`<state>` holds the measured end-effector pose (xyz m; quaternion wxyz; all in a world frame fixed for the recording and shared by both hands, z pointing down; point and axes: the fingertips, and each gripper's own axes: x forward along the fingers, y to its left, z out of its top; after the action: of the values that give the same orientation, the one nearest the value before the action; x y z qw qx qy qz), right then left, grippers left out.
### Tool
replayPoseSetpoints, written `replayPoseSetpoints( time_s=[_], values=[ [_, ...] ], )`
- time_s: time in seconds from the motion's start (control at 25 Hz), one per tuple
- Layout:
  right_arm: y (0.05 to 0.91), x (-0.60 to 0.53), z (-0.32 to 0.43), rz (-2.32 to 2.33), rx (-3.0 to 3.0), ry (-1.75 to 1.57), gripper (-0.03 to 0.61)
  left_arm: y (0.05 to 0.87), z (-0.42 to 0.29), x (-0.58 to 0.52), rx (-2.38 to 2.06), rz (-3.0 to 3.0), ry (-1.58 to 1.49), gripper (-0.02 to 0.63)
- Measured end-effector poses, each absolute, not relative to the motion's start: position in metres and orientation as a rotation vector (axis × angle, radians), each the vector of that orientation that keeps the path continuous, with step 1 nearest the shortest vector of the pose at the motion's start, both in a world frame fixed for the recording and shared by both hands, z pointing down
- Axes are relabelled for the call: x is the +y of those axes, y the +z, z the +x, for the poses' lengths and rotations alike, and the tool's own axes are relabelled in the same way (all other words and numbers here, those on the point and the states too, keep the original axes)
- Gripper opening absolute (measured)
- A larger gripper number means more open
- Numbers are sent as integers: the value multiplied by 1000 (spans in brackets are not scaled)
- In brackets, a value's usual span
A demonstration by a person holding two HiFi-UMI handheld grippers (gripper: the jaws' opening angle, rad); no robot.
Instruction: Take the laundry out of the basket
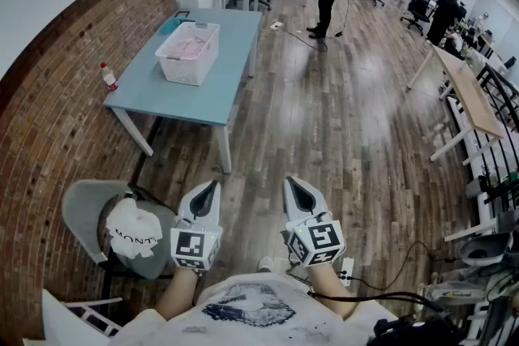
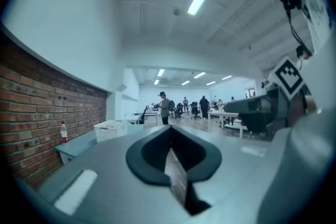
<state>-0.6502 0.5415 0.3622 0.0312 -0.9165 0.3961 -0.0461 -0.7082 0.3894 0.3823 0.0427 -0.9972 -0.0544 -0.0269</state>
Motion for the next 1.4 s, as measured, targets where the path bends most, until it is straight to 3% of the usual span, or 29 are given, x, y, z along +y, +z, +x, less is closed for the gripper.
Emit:
replayPoseSetpoints(
  time_s=[0.84, 1.4],
  values=[
    [385, 631, -527, -2790, 1179, -207, -3, 395, -572, 479, -218, -3027, -129, -8],
    [419, 609, -435, -2787, 1145, -295, -3, 420, -470, 458, -293, -3032, -168, -8]
  ],
)
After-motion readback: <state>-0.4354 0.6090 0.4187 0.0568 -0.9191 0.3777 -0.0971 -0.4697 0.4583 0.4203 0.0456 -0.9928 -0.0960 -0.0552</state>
